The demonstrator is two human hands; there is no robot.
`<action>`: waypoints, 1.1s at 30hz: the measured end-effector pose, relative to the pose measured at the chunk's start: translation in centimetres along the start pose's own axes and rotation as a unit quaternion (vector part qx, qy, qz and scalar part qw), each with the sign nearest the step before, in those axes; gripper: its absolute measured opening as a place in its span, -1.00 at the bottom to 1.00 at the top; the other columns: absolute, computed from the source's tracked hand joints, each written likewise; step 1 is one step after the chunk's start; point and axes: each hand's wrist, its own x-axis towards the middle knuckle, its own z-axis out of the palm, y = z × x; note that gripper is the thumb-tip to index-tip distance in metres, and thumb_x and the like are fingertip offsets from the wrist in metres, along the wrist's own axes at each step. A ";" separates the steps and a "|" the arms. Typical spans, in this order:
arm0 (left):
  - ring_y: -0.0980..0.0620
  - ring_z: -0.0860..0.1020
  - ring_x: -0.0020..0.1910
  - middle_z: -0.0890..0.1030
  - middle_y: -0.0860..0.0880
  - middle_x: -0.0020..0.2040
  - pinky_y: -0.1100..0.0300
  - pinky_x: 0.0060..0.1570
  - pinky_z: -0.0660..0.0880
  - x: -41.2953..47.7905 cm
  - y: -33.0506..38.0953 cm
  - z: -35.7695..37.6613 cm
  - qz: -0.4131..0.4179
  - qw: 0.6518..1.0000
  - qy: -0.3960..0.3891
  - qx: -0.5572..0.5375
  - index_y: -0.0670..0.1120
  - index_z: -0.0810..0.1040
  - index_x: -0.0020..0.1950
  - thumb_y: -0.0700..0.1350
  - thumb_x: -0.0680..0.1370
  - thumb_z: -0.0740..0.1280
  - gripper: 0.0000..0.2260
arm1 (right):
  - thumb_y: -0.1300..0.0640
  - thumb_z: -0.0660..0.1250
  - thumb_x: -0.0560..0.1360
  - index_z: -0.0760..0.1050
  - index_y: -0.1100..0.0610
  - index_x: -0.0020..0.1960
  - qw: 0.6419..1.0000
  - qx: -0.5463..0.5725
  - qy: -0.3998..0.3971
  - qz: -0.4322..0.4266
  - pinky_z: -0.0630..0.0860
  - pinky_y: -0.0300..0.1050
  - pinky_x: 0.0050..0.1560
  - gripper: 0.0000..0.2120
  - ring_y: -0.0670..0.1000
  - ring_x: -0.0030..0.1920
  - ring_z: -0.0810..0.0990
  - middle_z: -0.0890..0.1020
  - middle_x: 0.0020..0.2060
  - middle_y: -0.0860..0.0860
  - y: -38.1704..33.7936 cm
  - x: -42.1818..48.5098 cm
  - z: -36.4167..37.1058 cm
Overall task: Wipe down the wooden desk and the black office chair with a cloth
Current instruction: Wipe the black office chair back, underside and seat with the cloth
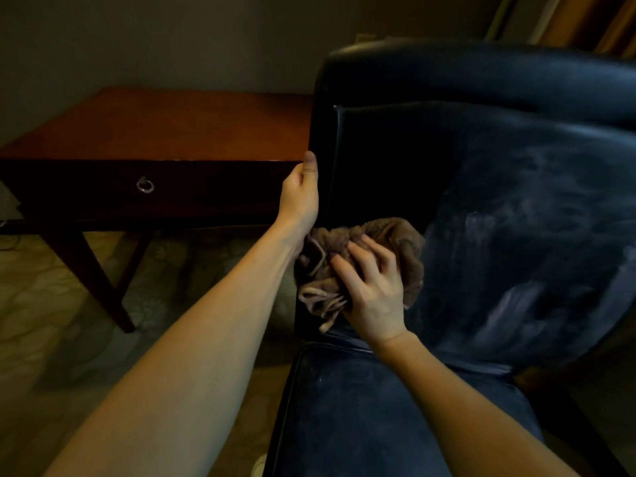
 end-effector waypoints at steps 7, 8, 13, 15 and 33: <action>0.32 0.60 0.03 0.60 0.27 0.08 0.33 -0.04 0.49 -0.1 0.3 0.7 -0.011 1.000 0.018 -0.005 0.04 0.40 0.56 0.31 0.68 0.07 -0.45 | 0.20 0.54 0.46 0.64 0.21 0.22 0.992 0.026 -0.116 -0.034 0.61 0.21 0.08 -0.66 0.32 0.30 0.43 0.60 0.24 0.26 0.0 -3.9 -1.5; 0.33 0.61 0.00 0.62 0.26 0.07 0.33 -0.07 0.49 -0.1 0.4 0.8 -0.015 1.000 0.020 -0.001 0.05 0.41 0.54 0.32 0.67 0.07 -0.45 | 0.21 0.56 0.44 0.64 0.20 0.23 0.990 0.025 -0.133 -0.036 0.62 0.22 0.05 -0.63 0.31 0.29 0.43 0.60 0.24 0.25 -0.1 -3.8 -2.2; 0.18 0.62 0.10 0.65 0.14 0.14 0.26 -0.06 0.50 -1.1 0.7 0.5 -0.035 0.999 -0.009 0.027 0.13 0.53 0.29 0.26 0.71 0.06 -0.64 | 0.07 0.53 0.47 0.61 0.12 0.30 0.984 0.008 -0.161 -0.079 0.45 0.37 0.24 -0.57 0.32 0.29 0.53 0.59 0.29 0.20 -0.8 -1.3 -6.6; 0.06 0.62 0.19 0.63 0.09 0.14 0.24 -0.02 0.49 -1.7 0.4 0.4 -0.037 0.998 -0.001 0.043 0.04 0.52 0.30 0.15 0.74 0.08 -0.68 | 0.03 0.49 0.51 0.62 0.10 0.30 0.993 -0.009 -0.086 -0.078 0.32 0.40 0.37 -0.62 0.30 0.32 0.53 0.60 0.30 0.18 -0.5 0.1 -8.1; -0.30 0.52 0.37 0.54 -0.32 0.39 -0.25 0.46 0.38 -6.3 -9.9 0.9 -0.164 0.960 0.036 -0.225 -0.24 0.46 0.47 0.05 0.74 0.13 -0.55 | -0.01 0.49 0.50 0.58 0.01 0.25 0.993 -0.087 0.052 0.058 0.36 0.20 0.09 -0.66 0.20 0.27 0.41 0.60 0.19 0.14 1.5 0.0 0.5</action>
